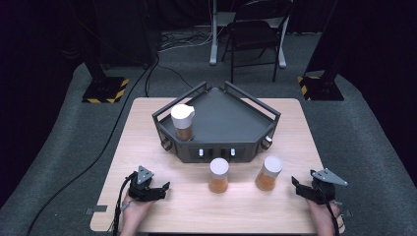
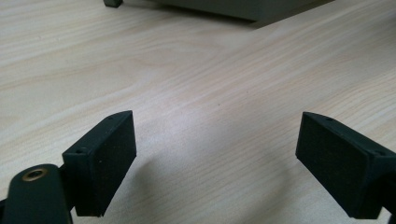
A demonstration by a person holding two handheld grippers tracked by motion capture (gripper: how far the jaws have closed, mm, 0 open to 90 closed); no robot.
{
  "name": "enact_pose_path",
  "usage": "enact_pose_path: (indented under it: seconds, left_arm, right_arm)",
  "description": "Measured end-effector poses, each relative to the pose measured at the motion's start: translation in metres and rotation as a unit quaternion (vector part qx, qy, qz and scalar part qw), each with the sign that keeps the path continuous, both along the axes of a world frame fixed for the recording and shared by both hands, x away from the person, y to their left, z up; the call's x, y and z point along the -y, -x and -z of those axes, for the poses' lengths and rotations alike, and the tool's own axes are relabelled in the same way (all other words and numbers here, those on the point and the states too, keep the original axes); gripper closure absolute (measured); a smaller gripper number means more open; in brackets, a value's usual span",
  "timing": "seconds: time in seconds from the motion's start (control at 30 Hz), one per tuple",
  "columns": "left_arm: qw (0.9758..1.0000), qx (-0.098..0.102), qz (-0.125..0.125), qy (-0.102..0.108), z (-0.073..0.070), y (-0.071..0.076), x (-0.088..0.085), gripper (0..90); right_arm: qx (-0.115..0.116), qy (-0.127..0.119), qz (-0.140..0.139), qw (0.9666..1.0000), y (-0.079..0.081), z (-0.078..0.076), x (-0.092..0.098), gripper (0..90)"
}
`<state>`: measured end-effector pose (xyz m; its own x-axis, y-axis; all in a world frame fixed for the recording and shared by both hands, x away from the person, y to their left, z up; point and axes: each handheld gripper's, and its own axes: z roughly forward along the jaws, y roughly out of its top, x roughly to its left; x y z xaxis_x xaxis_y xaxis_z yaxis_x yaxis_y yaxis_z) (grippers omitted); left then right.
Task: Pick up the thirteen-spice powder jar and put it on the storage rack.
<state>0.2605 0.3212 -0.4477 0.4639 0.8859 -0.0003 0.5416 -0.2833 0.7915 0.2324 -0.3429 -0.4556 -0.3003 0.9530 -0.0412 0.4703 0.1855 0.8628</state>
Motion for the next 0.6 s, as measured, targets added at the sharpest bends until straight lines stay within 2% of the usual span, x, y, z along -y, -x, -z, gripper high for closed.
enact_pose_path:
  seconds: [0.17, 0.37, 0.6]
  left_arm:
    - [0.9999, -0.008, -0.003, -0.006, -0.002, -0.002, 0.002, 12.1]
    - [0.9993, -0.033, -0.007, -0.017, -0.006, -0.011, 0.006, 11.5]
    - [0.9992, -0.034, -0.009, -0.019, -0.006, -0.013, 0.007, 10.2]
  right_arm:
    - [0.0, 0.0, 0.0, 1.0, 0.0, 0.0, 0.0, 18.5]
    - [0.0, 0.002, 0.0, 1.0, 0.0, 0.0, -0.001, 18.5]
    - [-0.002, 0.004, 0.0, 1.0, -0.001, -0.001, -0.002, 18.5]
